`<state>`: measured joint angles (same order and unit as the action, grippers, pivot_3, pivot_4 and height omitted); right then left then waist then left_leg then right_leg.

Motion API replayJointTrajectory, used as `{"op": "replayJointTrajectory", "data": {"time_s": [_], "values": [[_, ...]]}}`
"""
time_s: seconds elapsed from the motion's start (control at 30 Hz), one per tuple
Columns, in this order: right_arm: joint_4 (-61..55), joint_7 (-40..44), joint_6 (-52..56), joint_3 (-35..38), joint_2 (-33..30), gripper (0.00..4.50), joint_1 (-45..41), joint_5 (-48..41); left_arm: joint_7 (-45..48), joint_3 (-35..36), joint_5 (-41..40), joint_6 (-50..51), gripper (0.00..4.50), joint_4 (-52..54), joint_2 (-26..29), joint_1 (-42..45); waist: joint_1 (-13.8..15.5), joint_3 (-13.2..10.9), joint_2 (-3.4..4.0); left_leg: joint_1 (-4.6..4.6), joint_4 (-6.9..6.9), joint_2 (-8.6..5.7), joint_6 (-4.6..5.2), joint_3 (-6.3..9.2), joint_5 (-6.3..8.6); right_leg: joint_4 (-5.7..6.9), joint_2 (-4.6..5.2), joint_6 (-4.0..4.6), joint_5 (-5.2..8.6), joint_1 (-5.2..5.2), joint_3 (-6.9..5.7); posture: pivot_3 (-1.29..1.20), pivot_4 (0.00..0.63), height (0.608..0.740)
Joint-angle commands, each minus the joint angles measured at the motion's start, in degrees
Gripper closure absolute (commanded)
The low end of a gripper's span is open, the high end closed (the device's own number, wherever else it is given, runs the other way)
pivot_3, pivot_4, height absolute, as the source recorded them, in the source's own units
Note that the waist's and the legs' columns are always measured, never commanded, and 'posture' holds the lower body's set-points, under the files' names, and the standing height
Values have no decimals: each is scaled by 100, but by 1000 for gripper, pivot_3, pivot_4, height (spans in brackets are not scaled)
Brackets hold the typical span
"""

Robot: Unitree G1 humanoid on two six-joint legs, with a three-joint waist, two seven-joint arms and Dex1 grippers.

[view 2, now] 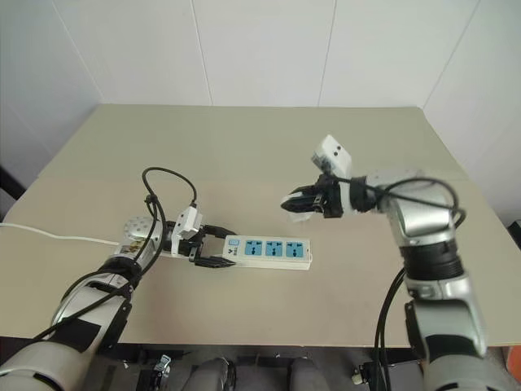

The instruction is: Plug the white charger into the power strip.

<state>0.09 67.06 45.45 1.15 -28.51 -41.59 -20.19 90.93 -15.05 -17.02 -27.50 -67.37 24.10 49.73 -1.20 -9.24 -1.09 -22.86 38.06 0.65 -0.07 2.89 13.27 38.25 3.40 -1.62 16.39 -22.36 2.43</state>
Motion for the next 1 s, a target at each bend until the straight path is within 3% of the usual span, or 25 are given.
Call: {"op": "replayJointTrajectory", "data": {"time_s": [0.03,0.27,0.47,1.0], "values": [[26,19,-1186,432,480,3376,284,-499,157,-410,231,37,1236,-106,33,-192,-8,0,0,1,0,0,0,1,0,0,0,0,0,1,-1,0,150,740],[1025,557,-3040,220,1313,3376,545,-617,157,-507,29,156,1236,37,25,-246,-18,0,0,4,0,0,0,1,0,-2,-2,0,0,4,-2,0,150,740],[1950,1078,-3853,-80,1368,3376,308,-400,157,-624,-66,190,1236,141,97,-323,-18,0,1,8,0,0,0,0,0,-2,-2,0,0,6,-2,0,150,740],[2725,1214,-4529,-331,1525,3376,124,-264,157,-718,-97,337,1236,155,111,-342,-22,0,2,10,0,3,0,0,0,0,-4,0,0,6,-1,0,150,740]]}}
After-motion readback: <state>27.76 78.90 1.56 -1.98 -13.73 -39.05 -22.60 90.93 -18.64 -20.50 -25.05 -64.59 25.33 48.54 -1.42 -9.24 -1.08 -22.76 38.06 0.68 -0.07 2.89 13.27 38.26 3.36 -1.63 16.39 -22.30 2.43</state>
